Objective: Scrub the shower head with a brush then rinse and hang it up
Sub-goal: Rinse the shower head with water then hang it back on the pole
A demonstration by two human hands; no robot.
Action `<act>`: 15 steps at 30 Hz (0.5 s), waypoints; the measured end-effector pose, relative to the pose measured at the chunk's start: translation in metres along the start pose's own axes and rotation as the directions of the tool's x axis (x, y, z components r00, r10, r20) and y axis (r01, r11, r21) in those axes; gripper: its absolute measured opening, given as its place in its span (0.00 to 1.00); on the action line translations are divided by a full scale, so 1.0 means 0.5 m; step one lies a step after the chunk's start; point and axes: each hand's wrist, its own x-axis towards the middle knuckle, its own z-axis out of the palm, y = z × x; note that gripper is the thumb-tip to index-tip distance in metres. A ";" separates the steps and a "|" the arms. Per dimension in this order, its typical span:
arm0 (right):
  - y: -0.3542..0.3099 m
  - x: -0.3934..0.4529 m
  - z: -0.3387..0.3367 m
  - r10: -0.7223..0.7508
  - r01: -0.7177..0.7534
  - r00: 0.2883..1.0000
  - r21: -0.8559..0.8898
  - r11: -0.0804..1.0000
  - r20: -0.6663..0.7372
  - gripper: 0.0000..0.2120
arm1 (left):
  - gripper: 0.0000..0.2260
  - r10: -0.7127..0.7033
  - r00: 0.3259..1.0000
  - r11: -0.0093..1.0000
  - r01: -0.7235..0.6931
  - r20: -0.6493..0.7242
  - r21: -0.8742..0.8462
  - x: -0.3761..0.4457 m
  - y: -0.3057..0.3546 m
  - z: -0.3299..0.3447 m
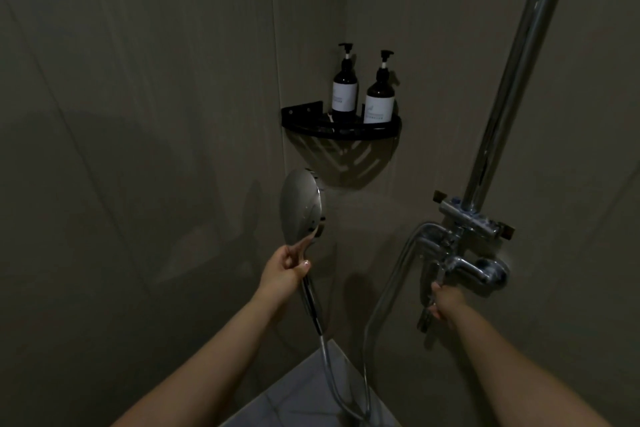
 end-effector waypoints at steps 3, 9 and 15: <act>-0.001 -0.002 0.002 0.004 -0.004 1.000 0.008 1.000 0.007 0.16 | 0.11 0.016 1.000 1.000 -0.015 -0.007 0.004 0.003 -0.004 -0.004; -0.005 -0.006 -0.001 -0.007 0.008 1.000 -0.064 0.998 0.021 0.15 | 0.11 0.020 1.000 1.000 -0.020 -0.020 0.000 0.006 -0.005 -0.008; 0.000 0.007 -0.003 -0.011 0.021 0.999 -0.204 0.979 0.052 0.12 | 0.10 0.030 0.999 0.999 -0.030 -0.025 0.038 0.003 -0.006 -0.011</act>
